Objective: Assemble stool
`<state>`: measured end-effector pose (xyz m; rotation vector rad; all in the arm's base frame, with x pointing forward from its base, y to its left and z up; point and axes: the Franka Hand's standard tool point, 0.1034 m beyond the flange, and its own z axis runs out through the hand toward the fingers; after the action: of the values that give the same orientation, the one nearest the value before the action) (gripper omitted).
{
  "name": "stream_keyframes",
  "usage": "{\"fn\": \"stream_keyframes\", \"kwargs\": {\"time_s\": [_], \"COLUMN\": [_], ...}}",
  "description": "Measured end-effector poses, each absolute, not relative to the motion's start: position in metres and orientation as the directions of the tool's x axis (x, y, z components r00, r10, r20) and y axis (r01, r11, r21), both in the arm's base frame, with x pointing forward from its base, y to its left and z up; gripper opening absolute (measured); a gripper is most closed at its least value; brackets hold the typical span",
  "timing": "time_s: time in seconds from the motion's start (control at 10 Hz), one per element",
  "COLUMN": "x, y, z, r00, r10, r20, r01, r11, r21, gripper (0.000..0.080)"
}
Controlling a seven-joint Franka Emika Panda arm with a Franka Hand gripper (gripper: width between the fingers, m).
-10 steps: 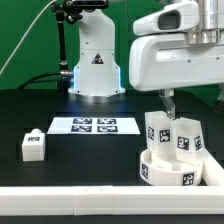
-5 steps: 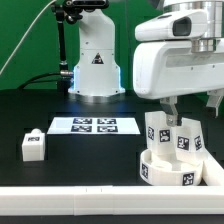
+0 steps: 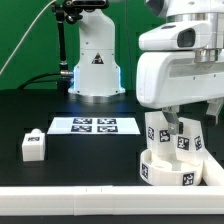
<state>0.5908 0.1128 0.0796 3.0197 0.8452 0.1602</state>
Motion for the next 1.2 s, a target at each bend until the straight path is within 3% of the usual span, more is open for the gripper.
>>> {"fn": "stream_keyframes", "kwargs": {"time_s": [0.3, 0.4, 0.5, 0.6, 1.0, 1.2], "x": [0.5869, 0.5872, 0.5873, 0.5874, 0.5874, 0.5862], "y": [0.1145, 0.1136, 0.1133, 0.1128, 0.1128, 0.1082], "z": [0.0748, 0.0749, 0.0749, 0.0749, 0.0749, 0.0741], "r00": [0.848, 0.852, 0.863, 0.864, 0.96, 0.996], "r10": [0.522, 0.516, 0.497, 0.496, 0.264, 0.033], "r20": [0.088, 0.089, 0.089, 0.089, 0.093, 0.083], "r01": [0.522, 0.516, 0.497, 0.496, 0.265, 0.036], "r11": [-0.852, -0.856, -0.867, -0.868, -0.964, -0.999], "r21": [0.029, 0.028, 0.027, 0.027, 0.003, -0.037], "gripper": [0.0618, 0.0439, 0.0439, 0.0338, 0.0338, 0.0338]}}
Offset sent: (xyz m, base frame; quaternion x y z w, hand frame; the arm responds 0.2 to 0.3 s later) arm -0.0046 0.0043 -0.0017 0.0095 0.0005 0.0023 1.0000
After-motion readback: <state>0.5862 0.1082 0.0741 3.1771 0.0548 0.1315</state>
